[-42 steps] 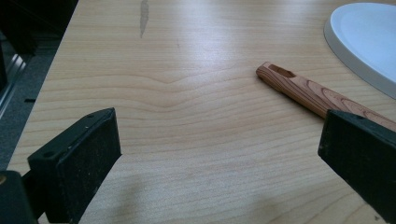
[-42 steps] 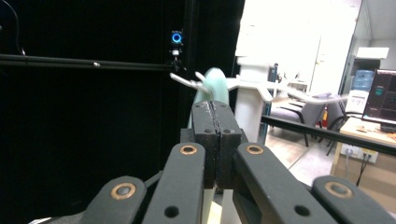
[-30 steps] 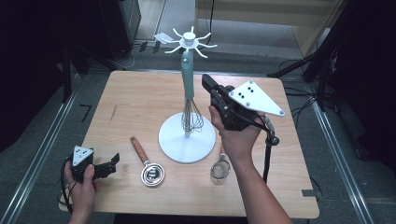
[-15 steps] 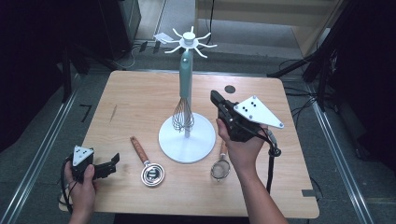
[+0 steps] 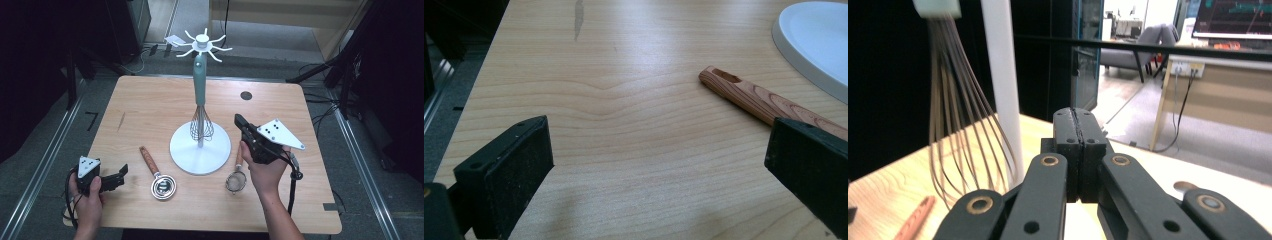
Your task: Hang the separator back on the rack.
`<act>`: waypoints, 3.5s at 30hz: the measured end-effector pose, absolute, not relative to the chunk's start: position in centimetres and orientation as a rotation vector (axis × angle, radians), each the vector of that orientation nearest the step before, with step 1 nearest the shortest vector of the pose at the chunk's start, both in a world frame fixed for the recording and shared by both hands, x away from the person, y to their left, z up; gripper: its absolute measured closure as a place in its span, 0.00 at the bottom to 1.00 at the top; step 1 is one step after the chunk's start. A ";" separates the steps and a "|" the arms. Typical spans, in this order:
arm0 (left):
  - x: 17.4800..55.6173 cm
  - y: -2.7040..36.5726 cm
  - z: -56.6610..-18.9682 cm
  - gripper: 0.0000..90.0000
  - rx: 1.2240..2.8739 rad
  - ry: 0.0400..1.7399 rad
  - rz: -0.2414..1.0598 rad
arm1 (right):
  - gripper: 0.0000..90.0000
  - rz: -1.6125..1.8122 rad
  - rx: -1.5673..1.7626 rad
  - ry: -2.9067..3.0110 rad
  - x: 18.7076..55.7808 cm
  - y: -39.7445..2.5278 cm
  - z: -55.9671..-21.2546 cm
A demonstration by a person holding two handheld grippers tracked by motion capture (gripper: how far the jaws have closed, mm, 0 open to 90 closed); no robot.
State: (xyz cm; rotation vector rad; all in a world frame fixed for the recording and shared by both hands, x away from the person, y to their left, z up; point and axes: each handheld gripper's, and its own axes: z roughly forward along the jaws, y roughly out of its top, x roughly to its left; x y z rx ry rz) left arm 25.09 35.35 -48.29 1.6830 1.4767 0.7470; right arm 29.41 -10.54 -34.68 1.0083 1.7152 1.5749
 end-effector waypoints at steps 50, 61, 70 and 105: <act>25.2 35.3 -48.3 0.00 1.691 1.482 0.742 | 1.00 1.255 1.374 2.050 25.4 -13.6 -48.4; 25.2 35.3 -48.3 0.00 1.693 1.481 0.741 | 1.00 1.192 1.437 2.093 26.1 -14.4 -49.7; 25.2 35.3 -48.3 0.00 1.695 1.481 0.742 | 0.95 1.197 1.469 2.084 26.3 -14.5 -49.6; 25.2 35.3 -48.3 0.00 1.697 1.482 0.742 | 0.52 1.010 1.707 2.070 30.5 -14.0 -46.4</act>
